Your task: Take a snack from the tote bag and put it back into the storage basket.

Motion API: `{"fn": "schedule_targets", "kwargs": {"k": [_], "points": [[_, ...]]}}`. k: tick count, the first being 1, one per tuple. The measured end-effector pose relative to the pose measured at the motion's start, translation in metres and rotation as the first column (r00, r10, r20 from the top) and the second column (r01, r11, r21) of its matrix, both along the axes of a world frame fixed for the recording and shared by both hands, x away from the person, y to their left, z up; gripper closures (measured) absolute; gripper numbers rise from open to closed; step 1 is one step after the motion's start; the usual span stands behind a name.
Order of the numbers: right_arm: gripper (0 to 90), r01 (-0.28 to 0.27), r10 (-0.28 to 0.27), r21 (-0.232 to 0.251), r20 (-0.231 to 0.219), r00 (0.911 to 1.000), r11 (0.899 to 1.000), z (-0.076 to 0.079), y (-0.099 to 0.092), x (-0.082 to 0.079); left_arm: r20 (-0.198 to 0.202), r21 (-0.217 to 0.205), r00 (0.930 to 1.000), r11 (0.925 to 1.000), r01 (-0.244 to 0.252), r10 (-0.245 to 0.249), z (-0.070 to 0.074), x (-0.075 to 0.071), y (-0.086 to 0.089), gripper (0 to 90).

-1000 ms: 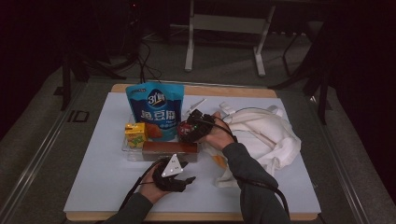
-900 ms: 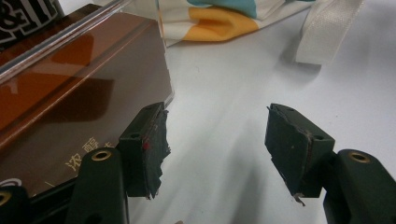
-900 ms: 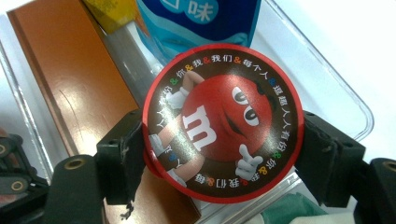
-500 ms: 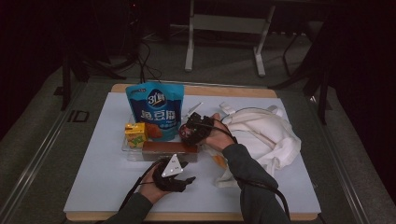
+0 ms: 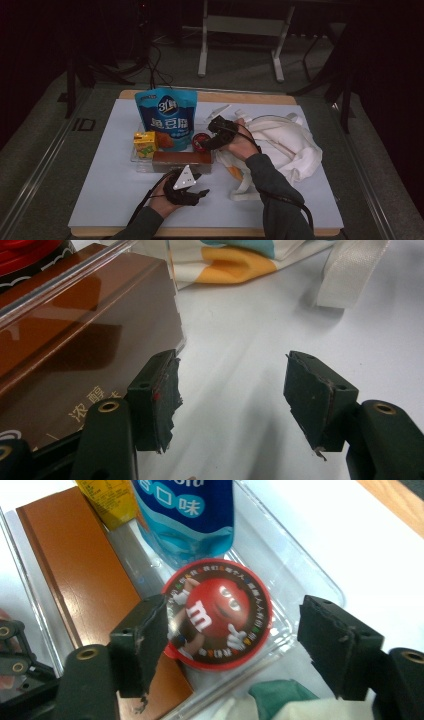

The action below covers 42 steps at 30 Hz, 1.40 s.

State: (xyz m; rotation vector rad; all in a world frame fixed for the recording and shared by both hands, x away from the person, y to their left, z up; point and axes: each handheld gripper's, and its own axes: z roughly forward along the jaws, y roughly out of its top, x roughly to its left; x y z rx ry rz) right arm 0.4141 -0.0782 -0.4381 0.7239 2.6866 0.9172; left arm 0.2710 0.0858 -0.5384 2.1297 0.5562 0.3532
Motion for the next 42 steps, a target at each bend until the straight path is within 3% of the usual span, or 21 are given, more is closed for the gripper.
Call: {"fn": "schedule_targets", "kwargs": {"k": [7,28,42], "points": [[37.5,-0.018,0.018,0.016,0.009,0.9998,1.000,0.009,-0.012,-0.006,0.000,-0.003,1.0000,1.0000,-0.001,0.001,0.000,0.000,0.000,38.8],[56.6,0.013,-0.014,0.020,0.049,0.9987,1.000,0.025,-0.039,-0.015,0.001,-0.001,1.0000,1.0000,-0.003,0.003,0.000,0.000,0.000,38.8],[65.1,0.078,-0.081,0.046,0.069,0.9943,0.996,0.031,-0.085,-0.024,-0.003,0.000,1.0000,1.0000,-0.006,0.006,0.000,0.001,0.000,38.8]]}}
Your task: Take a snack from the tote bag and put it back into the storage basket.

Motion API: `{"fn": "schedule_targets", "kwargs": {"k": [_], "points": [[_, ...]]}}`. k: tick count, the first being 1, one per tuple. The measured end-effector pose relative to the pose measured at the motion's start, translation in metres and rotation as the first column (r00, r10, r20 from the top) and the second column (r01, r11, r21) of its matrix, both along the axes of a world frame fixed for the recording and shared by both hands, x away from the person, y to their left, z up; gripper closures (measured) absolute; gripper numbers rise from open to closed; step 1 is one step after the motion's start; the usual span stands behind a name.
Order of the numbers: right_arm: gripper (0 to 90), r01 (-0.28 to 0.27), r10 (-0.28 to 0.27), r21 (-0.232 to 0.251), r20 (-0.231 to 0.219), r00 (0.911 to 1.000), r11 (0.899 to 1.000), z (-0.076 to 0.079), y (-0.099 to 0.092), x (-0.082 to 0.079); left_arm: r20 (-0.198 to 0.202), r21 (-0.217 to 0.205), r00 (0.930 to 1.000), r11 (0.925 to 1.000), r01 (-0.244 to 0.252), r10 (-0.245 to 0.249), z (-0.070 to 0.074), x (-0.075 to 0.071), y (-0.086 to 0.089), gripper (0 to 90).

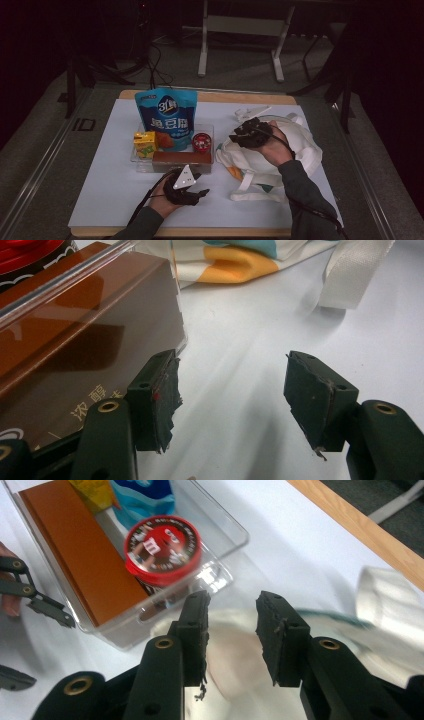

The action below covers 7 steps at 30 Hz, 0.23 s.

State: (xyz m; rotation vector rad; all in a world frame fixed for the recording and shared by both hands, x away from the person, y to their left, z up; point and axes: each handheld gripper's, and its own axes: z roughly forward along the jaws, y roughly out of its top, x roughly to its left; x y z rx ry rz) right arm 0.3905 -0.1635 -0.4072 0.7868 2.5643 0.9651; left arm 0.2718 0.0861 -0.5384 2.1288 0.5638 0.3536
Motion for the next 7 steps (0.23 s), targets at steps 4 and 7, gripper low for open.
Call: {"fn": "schedule_targets", "kwargs": {"k": [4,7], "points": [[65.3,0.023,-0.023,-0.013,0.016,0.9996,1.000,0.000,-0.015,-0.005,-0.001,-0.001,1.0000,1.0000,0.001,-0.001,0.000,0.000,0.000,38.8],[65.0,0.047,-0.046,-0.029,0.033,0.9984,0.998,-0.001,-0.025,-0.011,-0.003,-0.002,1.0000,1.0000,0.000,0.000,0.000,0.000,0.000,38.8]]}}
